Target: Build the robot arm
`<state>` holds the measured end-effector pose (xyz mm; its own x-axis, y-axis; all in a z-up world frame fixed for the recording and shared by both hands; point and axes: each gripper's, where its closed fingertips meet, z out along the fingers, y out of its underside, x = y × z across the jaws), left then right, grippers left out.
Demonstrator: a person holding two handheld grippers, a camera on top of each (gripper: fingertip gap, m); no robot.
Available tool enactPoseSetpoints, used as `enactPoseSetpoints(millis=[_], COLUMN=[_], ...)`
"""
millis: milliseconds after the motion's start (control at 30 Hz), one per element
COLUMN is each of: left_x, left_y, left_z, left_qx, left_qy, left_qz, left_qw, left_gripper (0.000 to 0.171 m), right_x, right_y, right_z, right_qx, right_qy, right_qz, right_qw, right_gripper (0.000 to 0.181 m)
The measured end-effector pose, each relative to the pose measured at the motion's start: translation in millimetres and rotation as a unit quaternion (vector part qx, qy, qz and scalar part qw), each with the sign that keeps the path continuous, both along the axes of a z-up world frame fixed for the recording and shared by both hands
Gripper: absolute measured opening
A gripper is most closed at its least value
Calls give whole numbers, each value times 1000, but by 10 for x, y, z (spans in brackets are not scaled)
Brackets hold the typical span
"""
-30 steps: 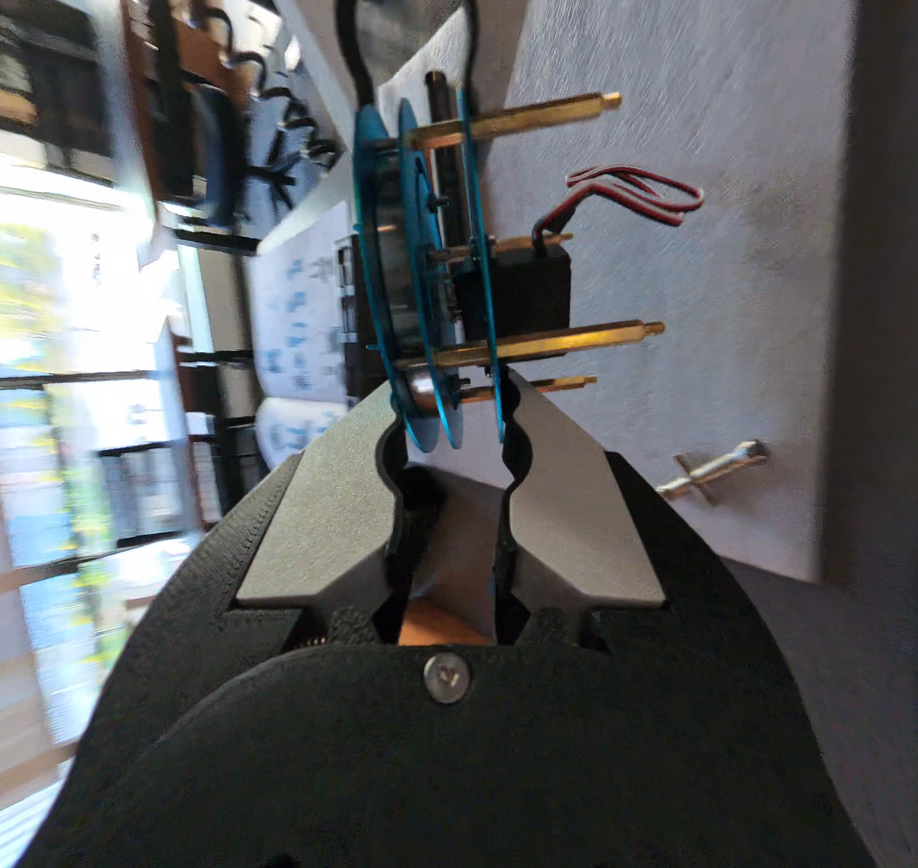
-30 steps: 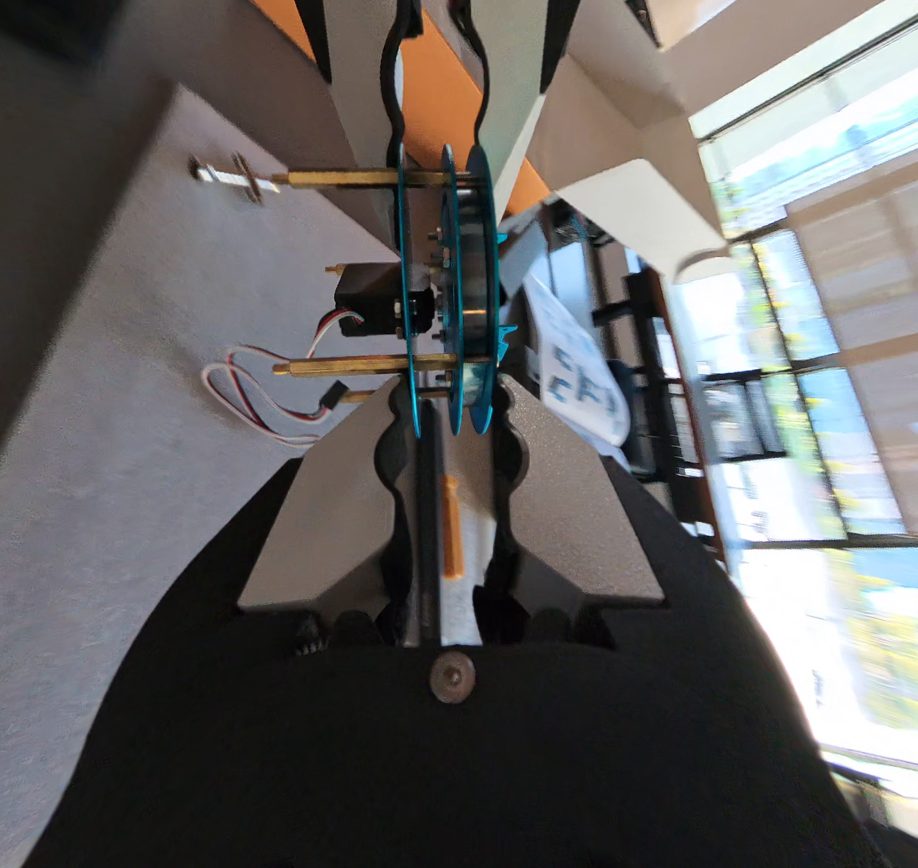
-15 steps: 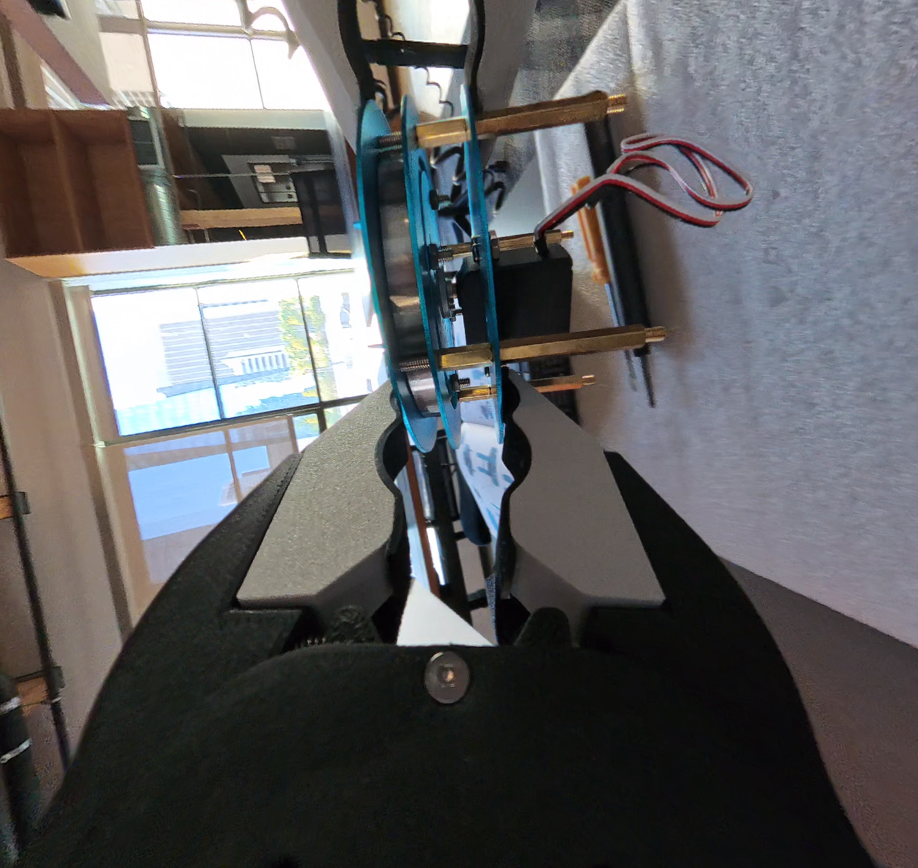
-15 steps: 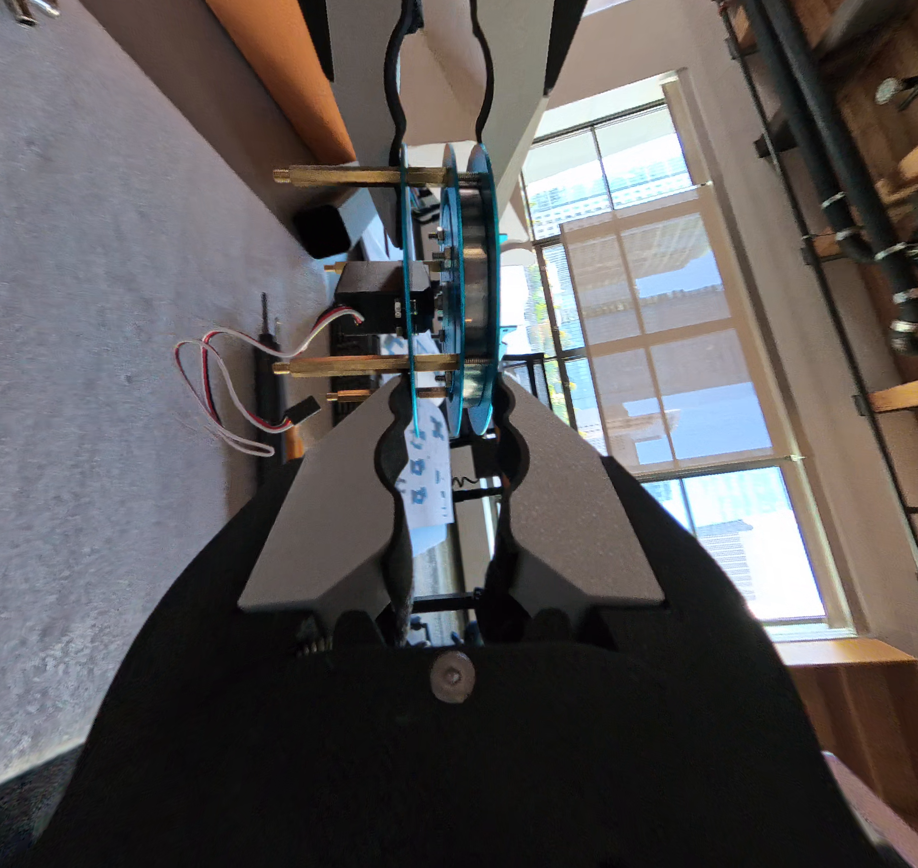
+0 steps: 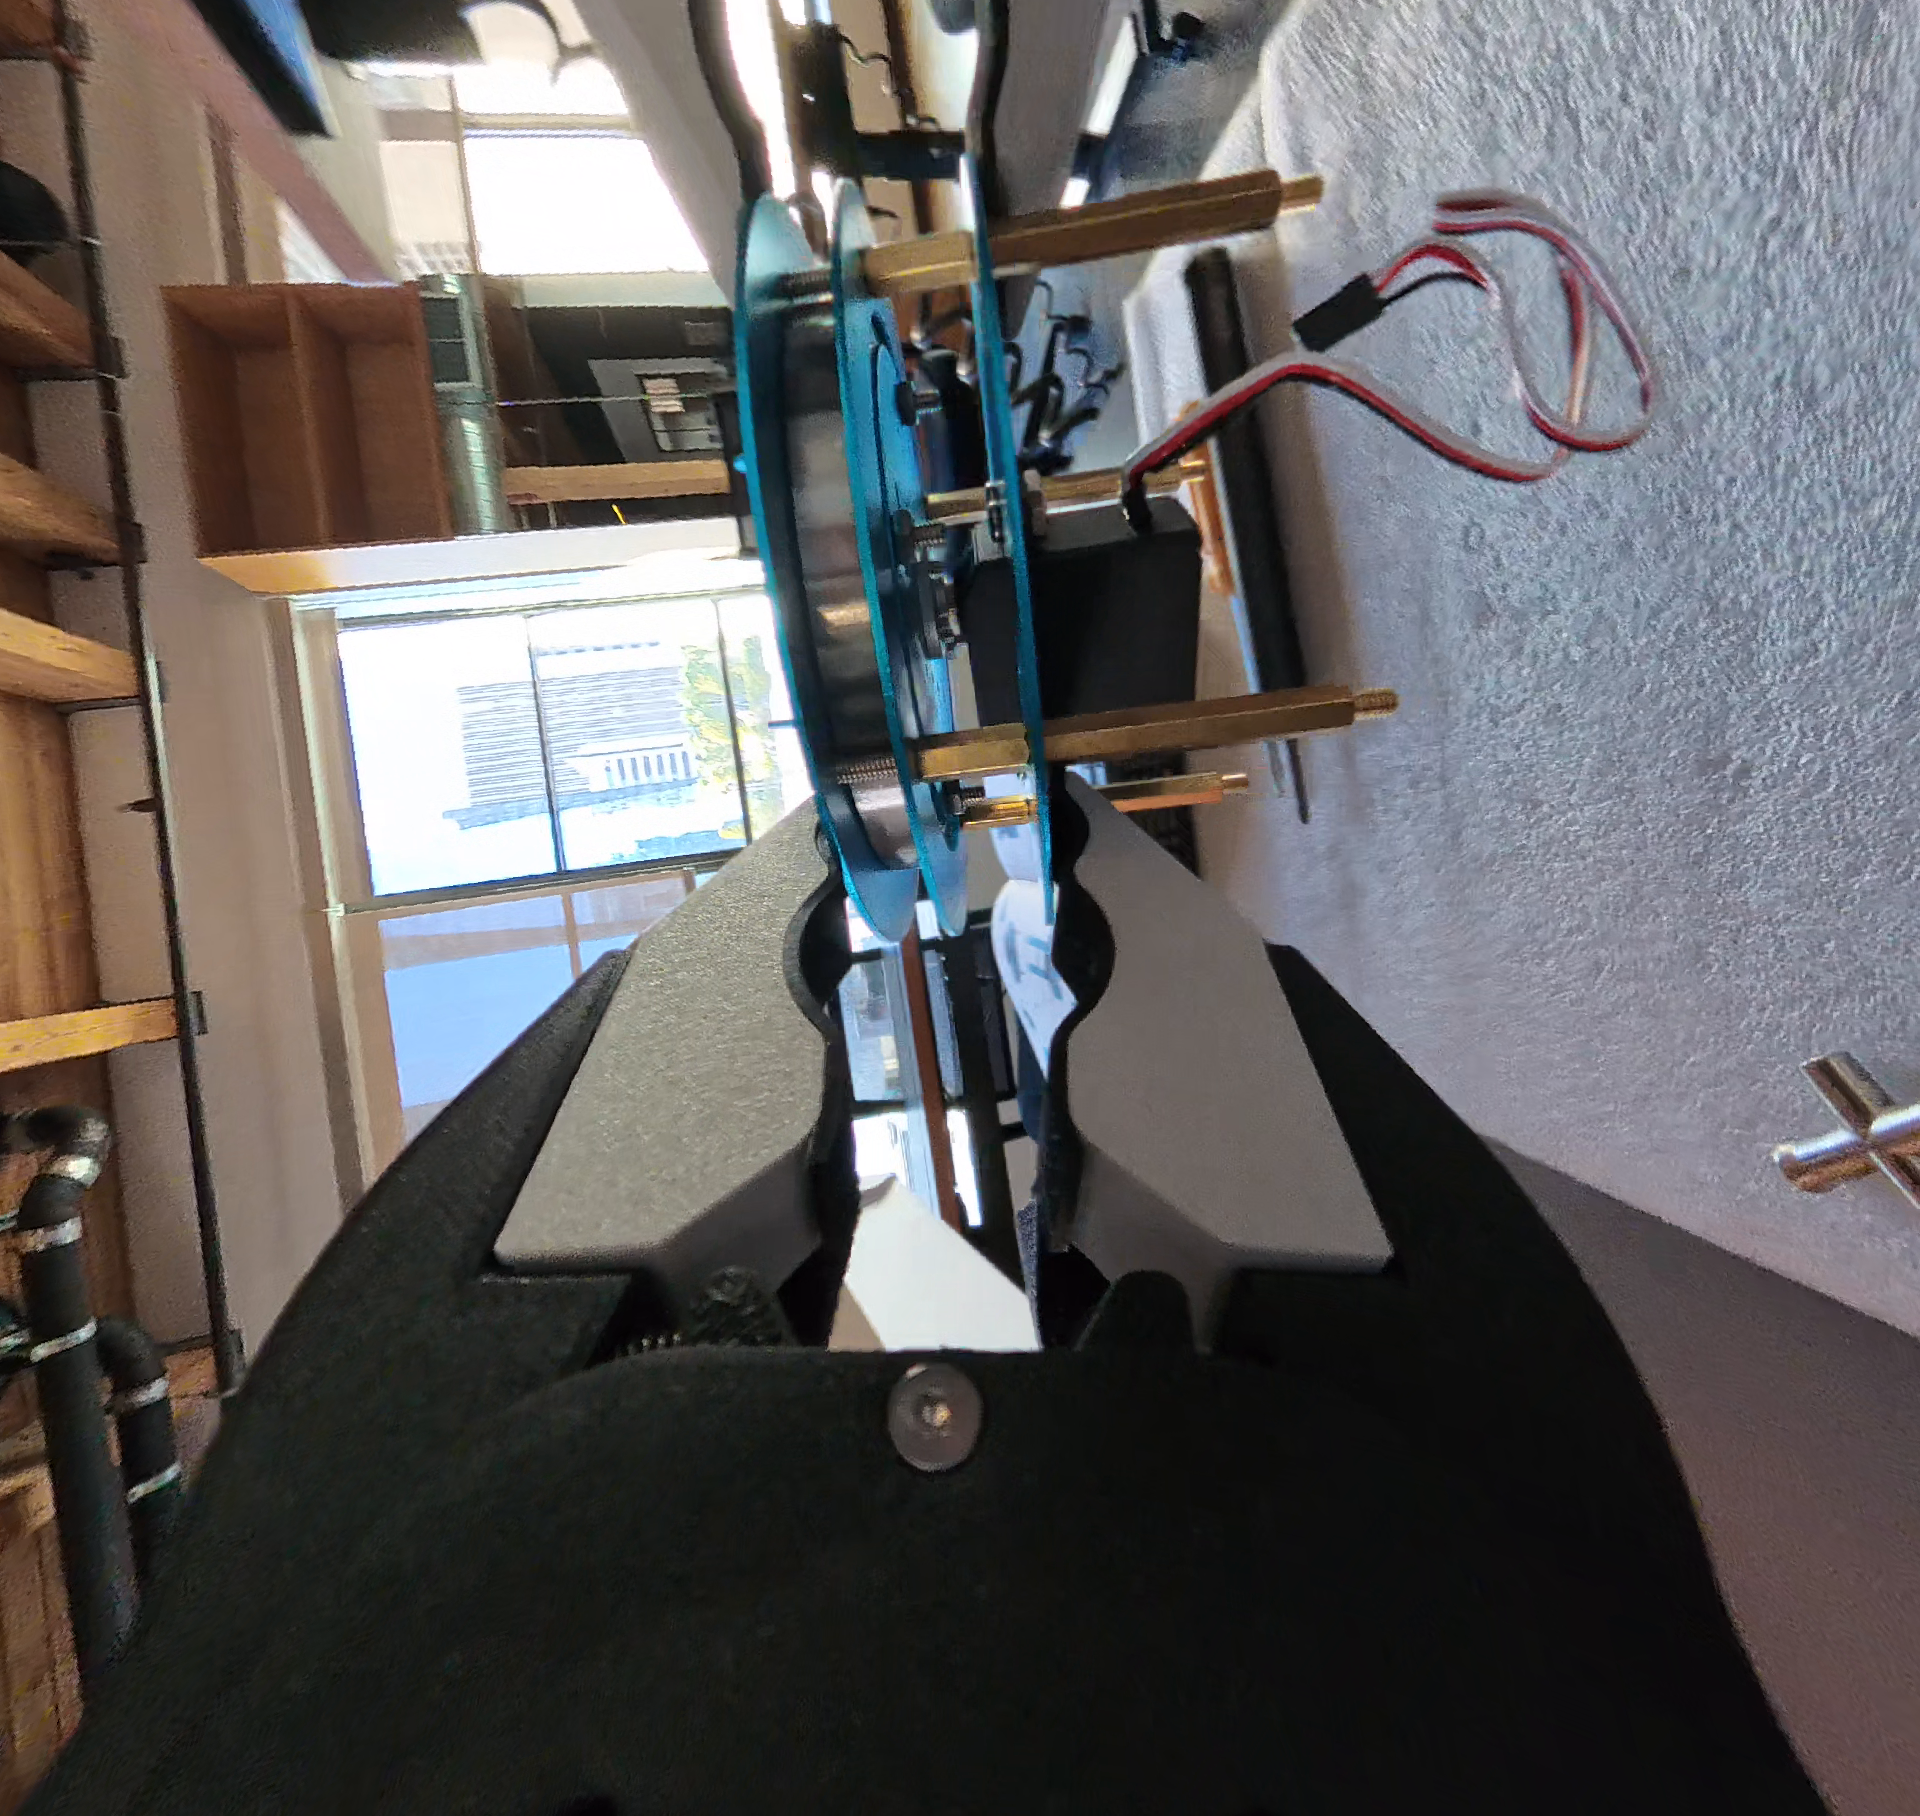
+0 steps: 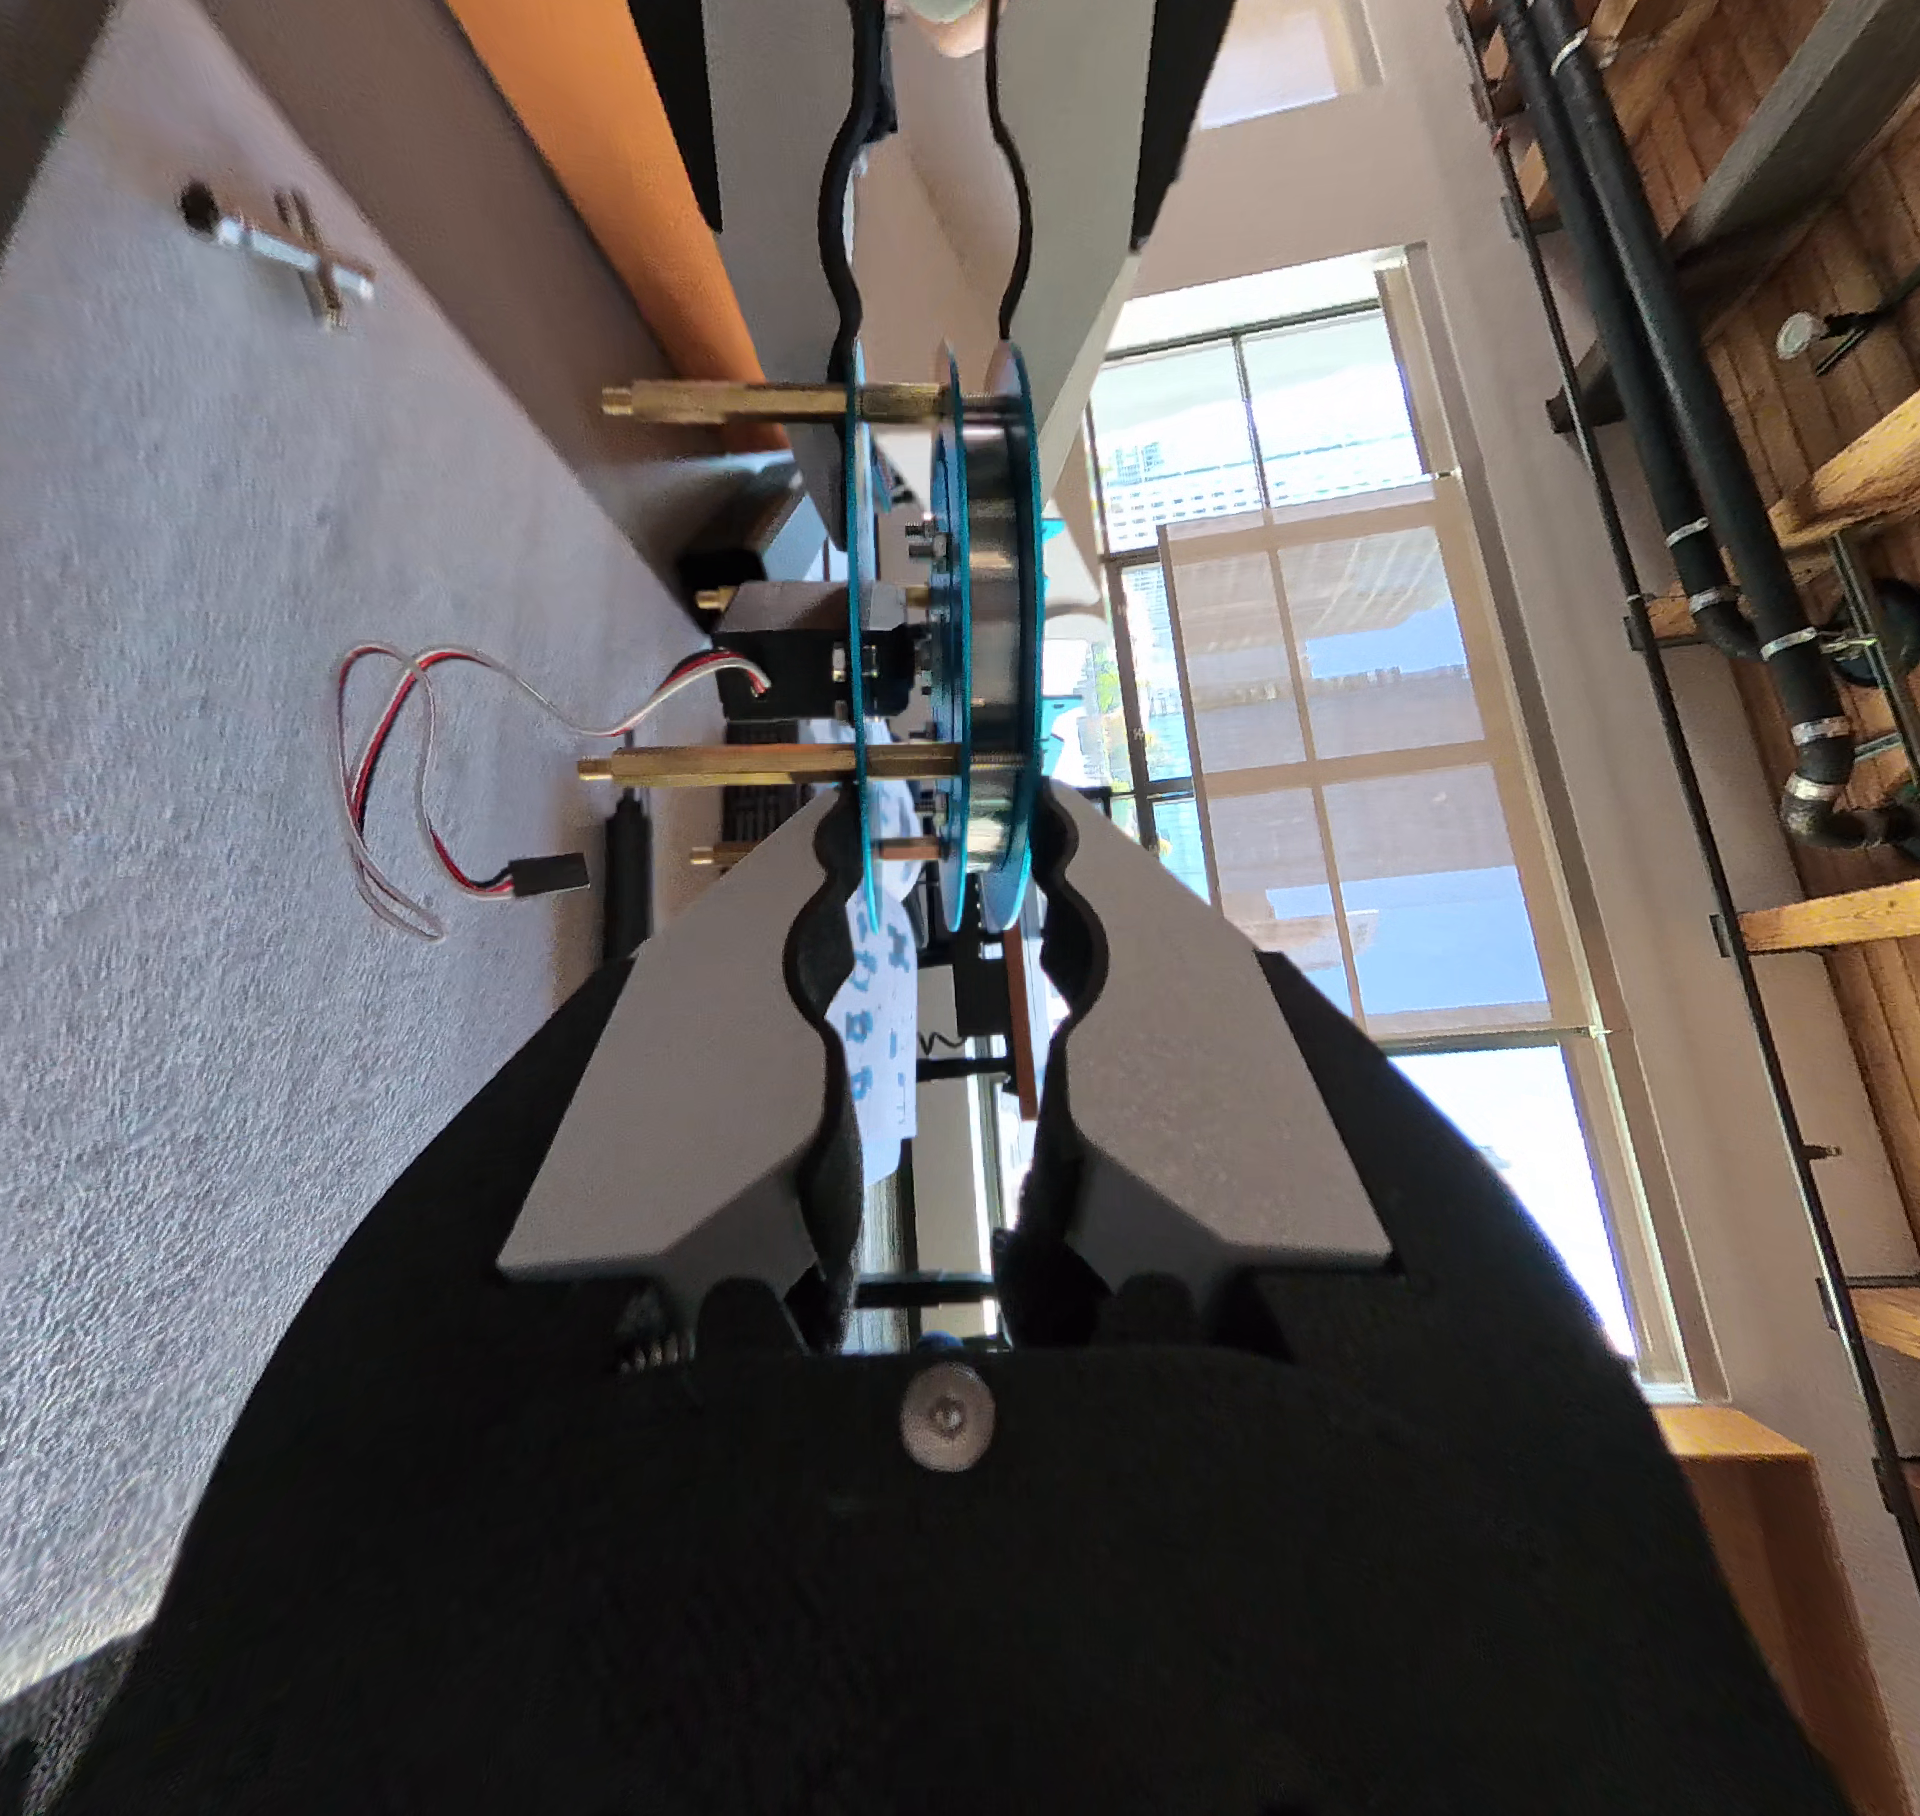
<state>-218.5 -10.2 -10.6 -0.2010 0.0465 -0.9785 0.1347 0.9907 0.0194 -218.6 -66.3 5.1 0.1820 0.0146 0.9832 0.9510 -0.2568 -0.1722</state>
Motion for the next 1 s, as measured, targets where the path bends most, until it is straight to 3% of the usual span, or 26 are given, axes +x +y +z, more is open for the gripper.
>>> enactPoseSetpoints(millis=[67,133,333,500,633,1000], left_x=[-101,-134,-28,127,243,120], left_y=[-19,4,109,25,-87,-148], left_z=[139,102,-531,-671,-745,-798], left_qx=[-15,-28,-4,-6,0,81], left_qy=[-6,14,87,95,80,-11], left_qz=[-11,-18,1,-1,-2,-46], left_qw=[1000,999,996,995,997,996], left_gripper=[33,33,35,35,35,37], right_x=[-113,-139,41,238,351,109], right_y=[-8,28,129,56,-48,-106], right_z=[131,76,-547,-661,-730,-808], right_qx=[0,-14,-55,-62,-57,-17], right_qy=[15,37,75,72,52,-53], right_qz=[14,21,9,-3,1,12], right_qw=[1000,999,996,995,997,998], right_gripper=[31,30,30,30,30,30])
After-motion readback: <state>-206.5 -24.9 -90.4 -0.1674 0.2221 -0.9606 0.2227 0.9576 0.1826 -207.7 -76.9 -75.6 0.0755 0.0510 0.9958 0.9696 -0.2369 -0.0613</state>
